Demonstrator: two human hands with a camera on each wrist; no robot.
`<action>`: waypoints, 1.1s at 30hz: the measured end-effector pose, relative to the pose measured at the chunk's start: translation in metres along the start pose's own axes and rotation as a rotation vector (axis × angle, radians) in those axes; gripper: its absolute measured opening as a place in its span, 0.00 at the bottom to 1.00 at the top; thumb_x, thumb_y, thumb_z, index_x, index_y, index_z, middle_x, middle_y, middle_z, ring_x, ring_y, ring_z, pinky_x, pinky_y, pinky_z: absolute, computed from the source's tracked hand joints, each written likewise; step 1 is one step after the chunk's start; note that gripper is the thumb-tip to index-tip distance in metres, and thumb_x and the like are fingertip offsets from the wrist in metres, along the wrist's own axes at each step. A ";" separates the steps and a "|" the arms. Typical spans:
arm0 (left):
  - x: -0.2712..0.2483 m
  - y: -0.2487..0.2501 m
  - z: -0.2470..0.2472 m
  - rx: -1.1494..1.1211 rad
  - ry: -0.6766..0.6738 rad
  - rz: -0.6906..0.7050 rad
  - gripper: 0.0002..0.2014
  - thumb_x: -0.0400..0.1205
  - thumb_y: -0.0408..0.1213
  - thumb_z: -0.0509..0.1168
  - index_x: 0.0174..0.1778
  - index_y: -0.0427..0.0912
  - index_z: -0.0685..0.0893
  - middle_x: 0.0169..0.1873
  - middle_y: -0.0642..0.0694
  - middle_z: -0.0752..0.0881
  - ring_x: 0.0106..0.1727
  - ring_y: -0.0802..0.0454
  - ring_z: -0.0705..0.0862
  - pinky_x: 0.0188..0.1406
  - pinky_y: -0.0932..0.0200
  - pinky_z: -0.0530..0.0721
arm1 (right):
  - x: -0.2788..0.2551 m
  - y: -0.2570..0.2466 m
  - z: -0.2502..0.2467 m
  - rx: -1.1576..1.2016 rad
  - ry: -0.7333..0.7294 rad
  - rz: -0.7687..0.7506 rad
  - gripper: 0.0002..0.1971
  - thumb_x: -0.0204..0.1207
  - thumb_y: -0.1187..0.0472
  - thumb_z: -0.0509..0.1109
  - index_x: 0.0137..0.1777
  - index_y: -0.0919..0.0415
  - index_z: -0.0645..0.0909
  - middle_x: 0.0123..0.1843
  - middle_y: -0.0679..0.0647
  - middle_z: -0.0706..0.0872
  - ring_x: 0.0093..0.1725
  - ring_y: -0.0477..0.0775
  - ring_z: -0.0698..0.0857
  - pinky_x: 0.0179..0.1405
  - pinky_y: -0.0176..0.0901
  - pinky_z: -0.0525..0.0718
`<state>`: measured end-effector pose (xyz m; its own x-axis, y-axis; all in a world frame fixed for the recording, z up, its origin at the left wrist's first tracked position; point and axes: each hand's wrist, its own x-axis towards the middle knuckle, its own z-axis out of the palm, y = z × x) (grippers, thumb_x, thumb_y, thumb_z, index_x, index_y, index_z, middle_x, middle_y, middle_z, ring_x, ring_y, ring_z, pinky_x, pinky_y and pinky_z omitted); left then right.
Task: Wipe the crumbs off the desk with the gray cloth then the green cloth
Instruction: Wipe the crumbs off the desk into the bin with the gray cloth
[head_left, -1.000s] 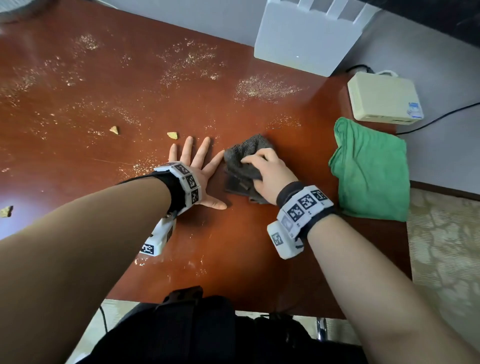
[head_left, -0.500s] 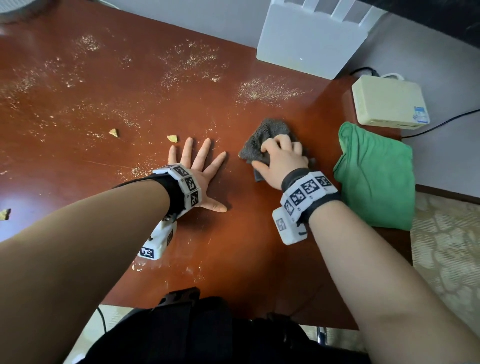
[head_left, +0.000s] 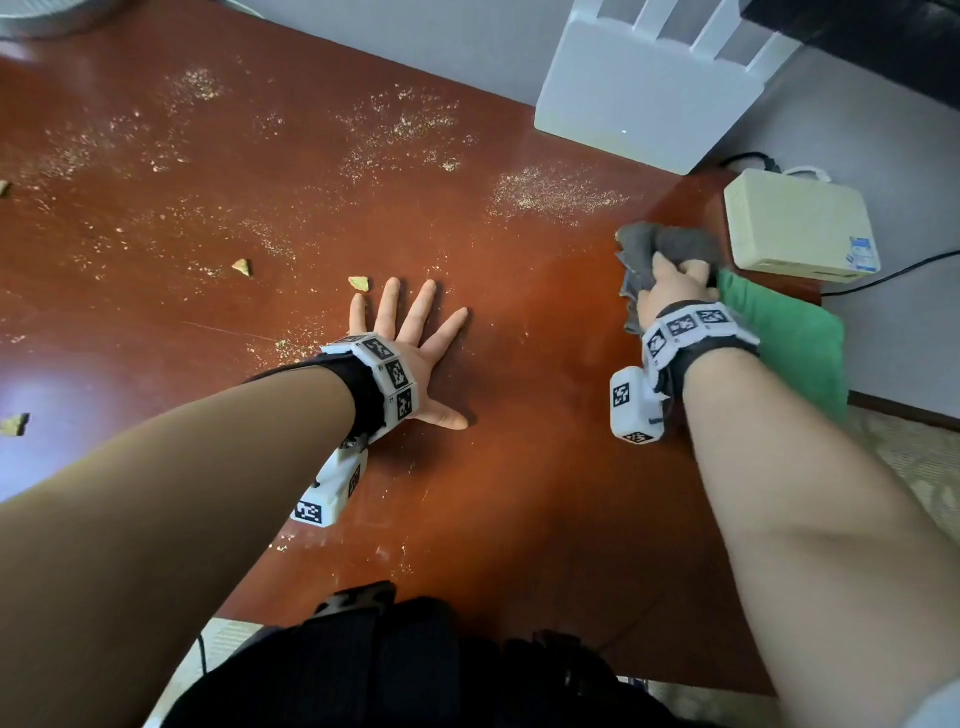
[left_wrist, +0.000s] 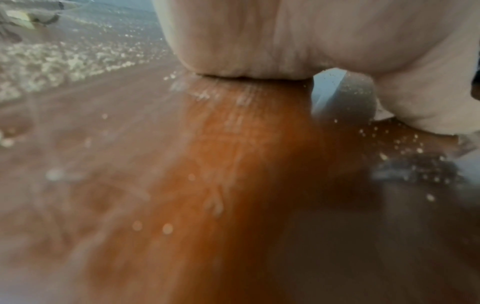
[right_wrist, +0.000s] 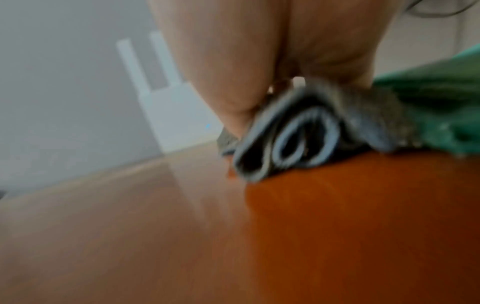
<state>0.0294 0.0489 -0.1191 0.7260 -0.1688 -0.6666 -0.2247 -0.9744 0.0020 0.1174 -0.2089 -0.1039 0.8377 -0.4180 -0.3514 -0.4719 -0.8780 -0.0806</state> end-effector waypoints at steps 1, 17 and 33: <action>0.001 0.000 0.000 0.001 0.001 -0.001 0.60 0.61 0.80 0.58 0.75 0.63 0.24 0.76 0.48 0.21 0.77 0.36 0.25 0.73 0.28 0.32 | -0.006 -0.007 0.006 -0.041 -0.021 -0.047 0.27 0.80 0.65 0.58 0.78 0.47 0.61 0.76 0.57 0.58 0.70 0.66 0.66 0.69 0.55 0.70; 0.006 0.000 -0.006 -0.003 -0.030 -0.004 0.61 0.61 0.80 0.58 0.75 0.62 0.23 0.75 0.48 0.20 0.77 0.35 0.24 0.73 0.25 0.33 | 0.024 -0.015 -0.002 0.089 -0.018 0.027 0.25 0.80 0.57 0.58 0.77 0.51 0.61 0.78 0.61 0.60 0.75 0.67 0.64 0.70 0.55 0.70; 0.017 0.001 -0.016 -0.043 -0.016 -0.025 0.61 0.60 0.81 0.57 0.75 0.61 0.22 0.75 0.48 0.20 0.77 0.34 0.24 0.72 0.24 0.33 | 0.041 -0.018 -0.031 0.003 -0.017 0.023 0.21 0.81 0.61 0.61 0.74 0.62 0.69 0.77 0.61 0.65 0.77 0.64 0.64 0.68 0.51 0.72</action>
<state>0.0518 0.0431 -0.1188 0.7208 -0.1420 -0.6784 -0.1783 -0.9838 0.0165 0.1687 -0.2178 -0.0885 0.8218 -0.4342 -0.3691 -0.4921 -0.8673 -0.0754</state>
